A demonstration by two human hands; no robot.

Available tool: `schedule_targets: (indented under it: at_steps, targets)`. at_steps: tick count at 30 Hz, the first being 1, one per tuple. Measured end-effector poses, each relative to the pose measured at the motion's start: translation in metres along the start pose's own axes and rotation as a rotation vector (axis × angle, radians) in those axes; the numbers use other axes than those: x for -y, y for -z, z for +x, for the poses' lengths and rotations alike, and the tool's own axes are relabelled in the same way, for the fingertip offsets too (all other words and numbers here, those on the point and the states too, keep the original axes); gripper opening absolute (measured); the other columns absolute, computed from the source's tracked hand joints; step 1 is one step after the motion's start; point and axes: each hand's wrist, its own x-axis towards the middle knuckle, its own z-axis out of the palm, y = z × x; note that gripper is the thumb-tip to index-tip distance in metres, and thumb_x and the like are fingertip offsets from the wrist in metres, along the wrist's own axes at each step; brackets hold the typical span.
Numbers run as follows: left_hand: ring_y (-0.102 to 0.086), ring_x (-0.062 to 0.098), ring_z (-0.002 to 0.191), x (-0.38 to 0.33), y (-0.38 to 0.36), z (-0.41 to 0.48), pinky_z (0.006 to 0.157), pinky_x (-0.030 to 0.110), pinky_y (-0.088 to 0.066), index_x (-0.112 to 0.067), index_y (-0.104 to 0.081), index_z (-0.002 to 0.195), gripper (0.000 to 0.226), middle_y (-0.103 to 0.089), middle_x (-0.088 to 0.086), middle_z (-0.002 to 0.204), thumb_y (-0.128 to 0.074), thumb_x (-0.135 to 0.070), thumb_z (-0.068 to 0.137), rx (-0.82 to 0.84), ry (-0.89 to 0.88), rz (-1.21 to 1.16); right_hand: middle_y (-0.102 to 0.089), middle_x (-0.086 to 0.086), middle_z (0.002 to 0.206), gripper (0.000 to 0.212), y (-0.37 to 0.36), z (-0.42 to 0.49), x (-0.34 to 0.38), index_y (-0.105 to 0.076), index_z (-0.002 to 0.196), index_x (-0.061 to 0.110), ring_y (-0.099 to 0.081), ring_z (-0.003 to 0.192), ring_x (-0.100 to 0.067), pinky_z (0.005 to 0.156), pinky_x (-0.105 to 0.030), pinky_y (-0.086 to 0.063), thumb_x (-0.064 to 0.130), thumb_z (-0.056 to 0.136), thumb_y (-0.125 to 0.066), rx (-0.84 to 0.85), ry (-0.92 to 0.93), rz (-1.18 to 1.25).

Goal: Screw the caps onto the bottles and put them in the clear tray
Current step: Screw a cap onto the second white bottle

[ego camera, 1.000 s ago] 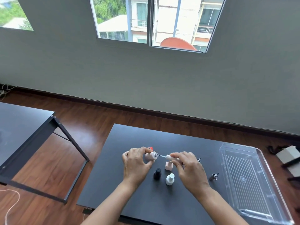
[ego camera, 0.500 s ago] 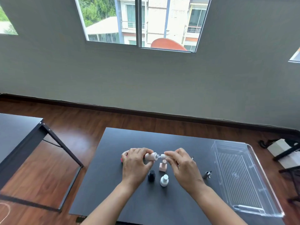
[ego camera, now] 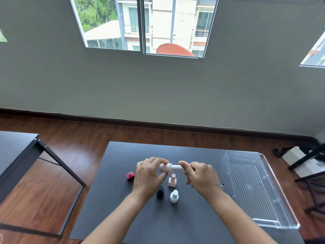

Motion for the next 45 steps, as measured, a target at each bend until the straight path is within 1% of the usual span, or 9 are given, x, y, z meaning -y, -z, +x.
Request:
schedule_targets:
  at_steps: [4,9,14,20,23,28,35,41,45]
  targets:
    - [-0.057,0.000,0.073,-0.004,0.001,0.001,0.079,0.036,-0.051,-0.030,-0.069,0.091,0.016,-0.063,-0.022,0.089,-0.076,-0.029,0.077,0.048,-0.016,-0.136,-0.069,0.006,0.055,0.078,0.004,0.003,-0.003,-0.063,0.064,0.021,-0.063,0.057,-0.006,0.071,-0.035,-0.054,0.082,0.080,-0.017,0.084,-0.069,-0.043]
    - [-0.061,0.005,0.074,-0.009,-0.001,0.002,0.077,0.037,-0.053,-0.025,-0.071,0.092,0.018,-0.067,-0.015,0.093,-0.077,-0.019,0.075,0.052,-0.012,-0.162,-0.058,0.009,0.077,0.042,-0.001,-0.002,-0.009,-0.044,0.121,0.037,-0.058,0.071,-0.005,0.072,-0.023,-0.045,0.048,0.084,-0.063,0.126,0.067,0.133]
    - [-0.063,0.008,0.077,-0.015,-0.002,0.003,0.079,0.038,-0.053,-0.024,-0.071,0.092,0.019,-0.069,-0.013,0.094,-0.077,-0.019,0.075,0.063,-0.033,-0.146,-0.069,0.005,0.068,0.003,-0.001,-0.003,-0.010,-0.058,0.090,0.028,-0.058,0.054,-0.002,0.058,-0.027,-0.048,0.028,0.093,-0.056,0.050,0.079,0.150]
    - [-0.063,0.007,0.078,-0.015,0.000,0.006,0.082,0.037,-0.052,-0.024,-0.071,0.095,0.019,-0.069,-0.012,0.096,-0.076,-0.022,0.078,0.097,-0.051,-0.117,-0.071,0.003,0.057,0.064,0.008,0.002,-0.009,-0.061,0.090,0.021,-0.060,0.037,-0.015,0.058,-0.029,-0.055,0.076,0.085,-0.029,0.148,-0.025,0.074]
    - [-0.063,0.008,0.078,-0.015,0.001,0.009,0.086,0.037,-0.050,-0.024,-0.071,0.097,0.019,-0.069,-0.011,0.098,-0.076,-0.024,0.078,0.126,-0.053,-0.098,-0.069,0.004,0.074,0.048,0.007,0.004,-0.011,-0.044,0.122,0.031,-0.064,0.064,-0.015,0.072,-0.035,-0.055,0.064,0.087,-0.047,0.195,-0.017,0.042]
    - [-0.062,0.007,0.078,-0.017,0.000,0.010,0.086,0.034,-0.048,-0.025,-0.071,0.097,0.018,-0.069,-0.012,0.097,-0.076,-0.027,0.080,0.125,-0.058,-0.078,-0.068,0.001,0.078,0.012,0.007,0.006,-0.010,-0.044,0.098,0.025,-0.061,0.060,-0.019,0.069,-0.044,-0.054,0.034,0.095,-0.052,0.139,0.048,-0.018]
    - [-0.061,0.007,0.080,-0.021,0.000,0.015,0.088,0.032,-0.046,-0.025,-0.070,0.097,0.018,-0.068,-0.012,0.097,-0.074,-0.024,0.080,0.148,-0.081,-0.053,-0.071,0.004,0.062,0.049,0.014,0.007,-0.008,-0.050,0.093,0.028,-0.059,0.041,-0.016,0.061,-0.035,-0.057,0.071,0.089,-0.027,0.133,-0.028,0.020]
    - [-0.062,0.008,0.081,-0.021,0.001,0.020,0.090,0.031,-0.045,-0.025,-0.070,0.098,0.018,-0.068,-0.013,0.098,-0.074,-0.026,0.080,0.161,-0.092,-0.038,-0.069,-0.001,0.078,0.015,0.009,0.007,-0.011,-0.040,0.099,0.024,-0.062,0.064,-0.026,0.068,-0.045,-0.055,0.034,0.095,-0.050,0.166,0.025,-0.033]
    - [-0.063,0.009,0.081,-0.020,0.004,0.023,0.088,0.030,-0.043,-0.025,-0.070,0.096,0.019,-0.068,-0.013,0.098,-0.076,-0.025,0.078,0.146,-0.112,-0.036,-0.072,0.005,0.064,0.047,0.015,0.007,-0.008,-0.055,0.083,0.023,-0.052,0.046,-0.003,0.070,-0.039,-0.056,0.062,0.094,-0.031,0.141,-0.009,-0.088]
